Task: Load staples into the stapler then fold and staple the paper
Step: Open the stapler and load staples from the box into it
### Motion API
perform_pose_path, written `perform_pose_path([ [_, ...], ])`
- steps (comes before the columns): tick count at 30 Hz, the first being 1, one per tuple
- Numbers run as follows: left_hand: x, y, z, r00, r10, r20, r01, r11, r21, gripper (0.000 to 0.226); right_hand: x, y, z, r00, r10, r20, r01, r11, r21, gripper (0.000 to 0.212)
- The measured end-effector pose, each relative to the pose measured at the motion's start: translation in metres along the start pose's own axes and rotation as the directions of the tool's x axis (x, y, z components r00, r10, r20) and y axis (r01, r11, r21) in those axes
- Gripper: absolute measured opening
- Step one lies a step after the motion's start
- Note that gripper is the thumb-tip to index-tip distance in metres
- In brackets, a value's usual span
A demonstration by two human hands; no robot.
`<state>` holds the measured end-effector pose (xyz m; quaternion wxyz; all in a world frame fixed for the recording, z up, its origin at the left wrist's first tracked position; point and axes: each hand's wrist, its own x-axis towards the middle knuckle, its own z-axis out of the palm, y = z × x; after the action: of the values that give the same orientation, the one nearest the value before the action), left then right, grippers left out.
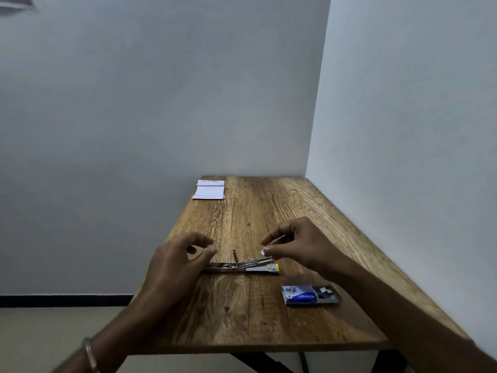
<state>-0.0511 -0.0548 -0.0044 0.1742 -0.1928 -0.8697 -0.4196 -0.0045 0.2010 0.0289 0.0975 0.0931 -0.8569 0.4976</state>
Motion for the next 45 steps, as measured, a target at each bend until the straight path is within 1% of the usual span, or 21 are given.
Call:
perform_pose_path([
  [3, 0.002, -0.006, 0.007, 0.999, 0.040, -0.011, -0.040, 0.999, 0.007, 0.018, 0.017, 0.002, 0.010, 0.999, 0.046, -0.008, -0.046, 0.999, 0.003, 0.010],
  [4, 0.003, -0.006, 0.009, 0.998, 0.058, -0.024, -0.058, 0.998, -0.003, 0.019, 0.021, 0.002, 0.011, 0.998, 0.058, -0.006, -0.058, 0.998, 0.029, 0.011],
  [7, 0.009, 0.003, 0.013, 0.992, 0.120, -0.048, -0.122, 0.992, -0.046, 0.025, 0.025, -0.001, 0.013, 0.996, 0.084, 0.032, -0.089, 0.973, 0.214, 0.018],
  [10, 0.016, 0.014, 0.018, 0.984, 0.174, -0.046, -0.178, 0.978, -0.108, 0.029, 0.025, -0.004, 0.016, 0.994, 0.096, 0.061, -0.113, 0.899, 0.424, 0.031],
  [12, 0.018, 0.019, 0.022, 0.982, 0.183, -0.046, -0.188, 0.969, -0.158, 0.029, 0.025, -0.005, 0.018, 0.995, 0.084, 0.061, -0.103, 0.857, 0.505, 0.036],
  [17, 0.020, 0.024, 0.028, 0.978, 0.202, -0.042, -0.206, 0.940, -0.271, 0.021, 0.022, -0.008, 0.017, 0.999, 0.042, 0.021, -0.046, 0.850, 0.525, 0.037],
  [20, 0.021, 0.026, 0.028, 0.976, 0.216, -0.021, -0.212, 0.925, -0.316, 0.019, 0.021, -0.007, 0.015, 1.000, 0.009, 0.005, -0.010, 0.867, 0.499, 0.031],
  [22, 0.021, 0.027, 0.028, 0.976, 0.217, -0.008, -0.207, 0.918, -0.338, 0.018, 0.020, -0.007, 0.014, 1.000, -0.012, 0.006, 0.008, 0.885, 0.465, 0.027],
  [24, 0.021, 0.027, 0.029, 0.977, 0.213, 0.003, -0.199, 0.917, -0.345, 0.017, 0.019, -0.009, 0.013, 0.999, -0.038, -0.005, 0.038, 0.933, 0.359, 0.022],
  [26, 0.020, 0.027, 0.030, 0.980, 0.201, 0.004, -0.186, 0.917, -0.353, 0.016, 0.018, -0.013, 0.013, 0.996, -0.083, -0.023, 0.086, 0.984, 0.159, 0.018],
  [27, 0.020, 0.026, 0.030, 0.981, 0.195, 0.003, -0.181, 0.917, -0.356, 0.016, 0.018, -0.014, 0.012, 0.992, -0.121, -0.031, 0.122, 0.992, 0.043, 0.016],
  [29, 0.019, 0.025, 0.030, 0.982, 0.189, 0.003, -0.175, 0.918, -0.356, 0.015, 0.017, -0.017, 0.012, 0.977, -0.212, -0.036, 0.205, 0.967, -0.151, 0.015],
  [31, 0.019, 0.025, 0.030, 0.983, 0.182, 0.004, -0.168, 0.917, -0.363, 0.014, 0.017, -0.020, 0.012, 0.959, -0.282, -0.033, 0.265, 0.931, -0.250, 0.015],
  [35, 0.019, 0.026, 0.030, 0.988, 0.152, 0.032, -0.128, 0.913, -0.387, 0.014, 0.017, -0.025, 0.010, 0.935, -0.355, 0.018, 0.341, 0.881, -0.328, 0.010],
  [38, 0.017, 0.026, 0.028, 0.992, 0.126, 0.025, -0.109, 0.931, -0.347, 0.022, 0.019, -0.022, 0.008, 0.930, -0.367, 0.019, 0.350, 0.867, -0.354, 0.010],
  [40, 0.015, 0.018, 0.026, 0.996, 0.093, -0.019, -0.094, 0.956, -0.277, 0.027, 0.020, -0.017, 0.004, 0.945, -0.325, 0.030, 0.311, 0.870, -0.382, 0.011],
  [43, 0.010, 0.003, 0.022, 0.995, 0.064, -0.082, -0.071, 0.994, -0.082, 0.025, 0.022, -0.007, 0.003, 0.970, -0.211, 0.120, 0.243, 0.870, -0.428, 0.013],
  [45, 0.007, -0.004, 0.022, 0.996, 0.057, -0.061, -0.055, 0.998, 0.036, 0.028, 0.023, -0.001, 0.005, 0.968, -0.176, 0.177, 0.239, 0.857, -0.456, 0.012],
])
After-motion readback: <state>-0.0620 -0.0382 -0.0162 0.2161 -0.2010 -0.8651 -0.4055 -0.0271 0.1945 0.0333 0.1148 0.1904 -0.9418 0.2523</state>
